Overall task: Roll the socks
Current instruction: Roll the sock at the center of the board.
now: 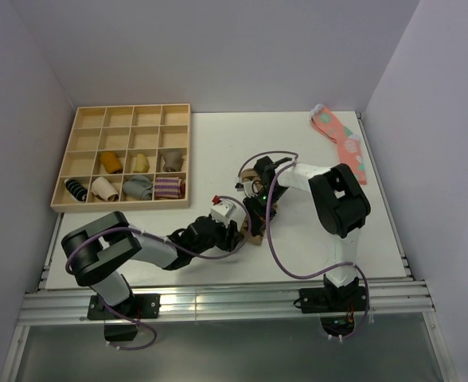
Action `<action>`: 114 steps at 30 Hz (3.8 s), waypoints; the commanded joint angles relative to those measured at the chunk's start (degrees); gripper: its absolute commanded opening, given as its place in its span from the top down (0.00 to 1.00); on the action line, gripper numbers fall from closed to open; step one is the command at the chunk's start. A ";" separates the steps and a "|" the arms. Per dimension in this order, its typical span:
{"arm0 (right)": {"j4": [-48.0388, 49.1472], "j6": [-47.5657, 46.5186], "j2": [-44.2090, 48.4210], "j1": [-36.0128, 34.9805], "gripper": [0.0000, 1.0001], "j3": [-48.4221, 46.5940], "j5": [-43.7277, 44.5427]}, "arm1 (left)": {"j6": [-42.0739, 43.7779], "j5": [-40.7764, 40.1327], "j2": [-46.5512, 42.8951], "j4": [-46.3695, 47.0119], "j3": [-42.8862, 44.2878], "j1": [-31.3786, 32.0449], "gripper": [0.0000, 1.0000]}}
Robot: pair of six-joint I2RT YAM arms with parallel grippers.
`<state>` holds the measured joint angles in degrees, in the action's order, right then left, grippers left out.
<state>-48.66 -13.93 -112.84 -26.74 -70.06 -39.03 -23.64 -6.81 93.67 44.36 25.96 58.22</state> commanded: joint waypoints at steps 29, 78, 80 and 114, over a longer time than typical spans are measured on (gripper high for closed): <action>5.77 2.15 7.45 0.37 0.82 2.39 6.50 | -0.62 -8.30 8.98 -13.24 13.68 3.48 1.00; 13.15 -18.50 38.65 8.57 0.72 23.92 1.12 | -4.57 -1.63 16.81 -20.80 24.58 4.80 1.00; 14.03 -18.24 38.74 6.97 0.72 24.27 3.51 | -4.66 -1.45 16.90 -21.07 24.76 4.45 1.00; 12.28 -13.05 32.16 14.61 0.75 18.13 10.72 | -4.49 -1.19 17.60 -23.44 27.22 3.48 1.00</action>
<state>-34.65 -29.28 -79.26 -15.22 -48.29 -27.73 -29.56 -8.40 109.56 25.80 52.80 61.91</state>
